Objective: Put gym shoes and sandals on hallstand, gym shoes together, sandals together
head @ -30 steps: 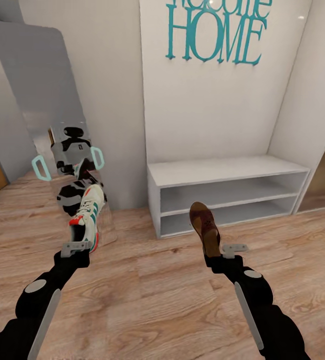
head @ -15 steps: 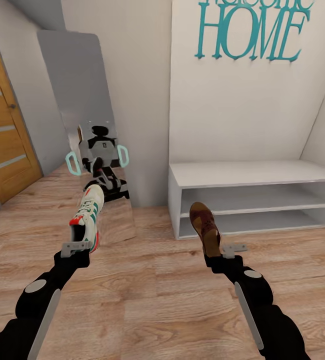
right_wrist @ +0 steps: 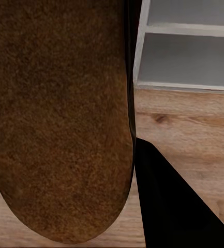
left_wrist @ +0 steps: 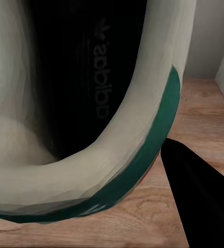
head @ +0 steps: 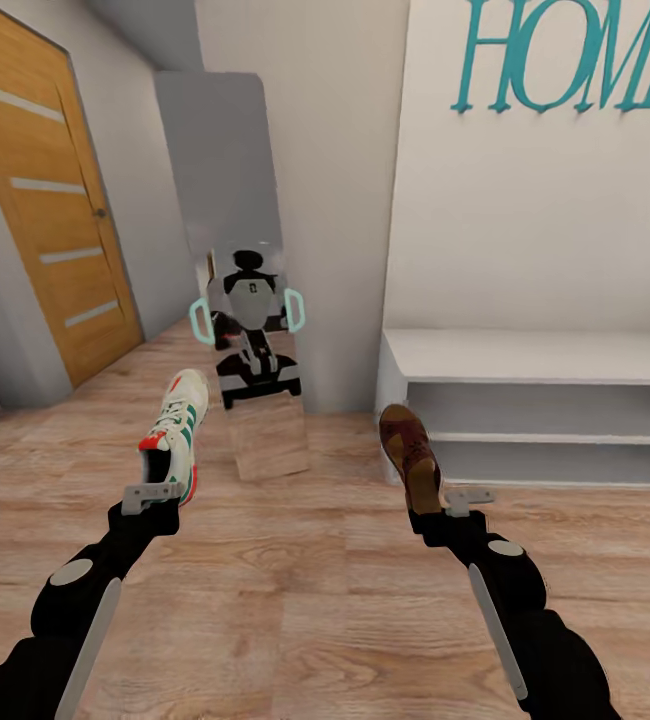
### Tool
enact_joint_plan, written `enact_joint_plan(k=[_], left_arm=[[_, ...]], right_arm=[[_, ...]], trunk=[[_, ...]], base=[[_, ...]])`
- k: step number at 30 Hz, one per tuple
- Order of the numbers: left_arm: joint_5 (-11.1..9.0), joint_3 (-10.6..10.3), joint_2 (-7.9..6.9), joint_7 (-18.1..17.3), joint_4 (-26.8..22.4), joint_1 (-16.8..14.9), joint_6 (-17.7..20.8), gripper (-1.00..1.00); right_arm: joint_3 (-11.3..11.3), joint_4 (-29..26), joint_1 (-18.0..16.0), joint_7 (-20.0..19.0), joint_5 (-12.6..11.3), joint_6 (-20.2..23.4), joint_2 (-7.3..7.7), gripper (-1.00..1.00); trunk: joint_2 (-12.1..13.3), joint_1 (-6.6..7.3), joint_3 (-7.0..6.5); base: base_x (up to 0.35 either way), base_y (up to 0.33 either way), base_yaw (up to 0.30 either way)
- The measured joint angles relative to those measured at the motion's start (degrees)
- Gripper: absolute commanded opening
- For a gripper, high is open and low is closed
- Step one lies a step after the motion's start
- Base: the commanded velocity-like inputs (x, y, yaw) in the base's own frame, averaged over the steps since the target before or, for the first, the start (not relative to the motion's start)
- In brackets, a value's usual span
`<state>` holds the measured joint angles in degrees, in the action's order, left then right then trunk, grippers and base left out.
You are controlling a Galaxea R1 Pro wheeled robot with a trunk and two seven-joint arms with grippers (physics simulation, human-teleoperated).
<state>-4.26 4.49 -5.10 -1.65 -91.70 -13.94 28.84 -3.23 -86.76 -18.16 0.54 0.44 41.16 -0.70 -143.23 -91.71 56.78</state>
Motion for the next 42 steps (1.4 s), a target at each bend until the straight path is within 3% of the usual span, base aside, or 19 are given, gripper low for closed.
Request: enact_joint_plan(k=[17,19,22,24,27,34,42], left_arm=[[-0.11,0.07,0.06,-0.2,0.07,0.18,-0.79,-1.0],[-1.09,0.1,0.08,-0.26,0.08,0.36,-2.95,-1.0],[-8.69,0.23,0.02,-0.13,0.98,2.05,-13.25,-1.0],[-10.19,0.26,0.01,-0.12,1.86,2.84,-17.21,-1.0],[-10.94,0.28,0.0,-0.08,3.57,3.42,-21.34,-1.0],[-11.06,0.32,0.01,0.23,7.26,3.67,-27.12,-1.0],[-11.06,0.42,0.01,0.28,8.2,3.68,-28.29,-1.0]], right_arm=[[0.0,0.0,0.0,0.0,0.0,0.0,0.0,-1.0],[0.0,0.0,0.0,0.0,0.0,0.0,0.0,-1.0],[0.0,0.0,0.0,0.0,-0.01,0.0,0.0,-1.0],[0.0,0.0,0.0,0.0,0.0,0.0,0.0,-1.0],[0.0,0.0,0.0,0.0,0.0,0.0,0.0,-1.0],[0.0,0.04,0.0,0.0,-0.01,0.0,-0.01,-1.0],[0.0,0.09,0.0,0.0,0.01,0.0,-0.04,-1.0]], trunk=[[0.0,0.0,0.0],[0.0,0.0,0.0],[0.0,0.0,0.0],[0.0,0.0,0.0],[0.0,0.0,0.0],[0.0,0.0,0.0],[0.0,0.0,0.0]], base=[[0.0,0.0,0.292],[0.0,0.0,0.292],[0.0,0.0,0.292],[0.0,0.0,0.292],[0.0,0.0,0.292],[0.0,0.0,0.291],[0.0,0.0,0.291]])
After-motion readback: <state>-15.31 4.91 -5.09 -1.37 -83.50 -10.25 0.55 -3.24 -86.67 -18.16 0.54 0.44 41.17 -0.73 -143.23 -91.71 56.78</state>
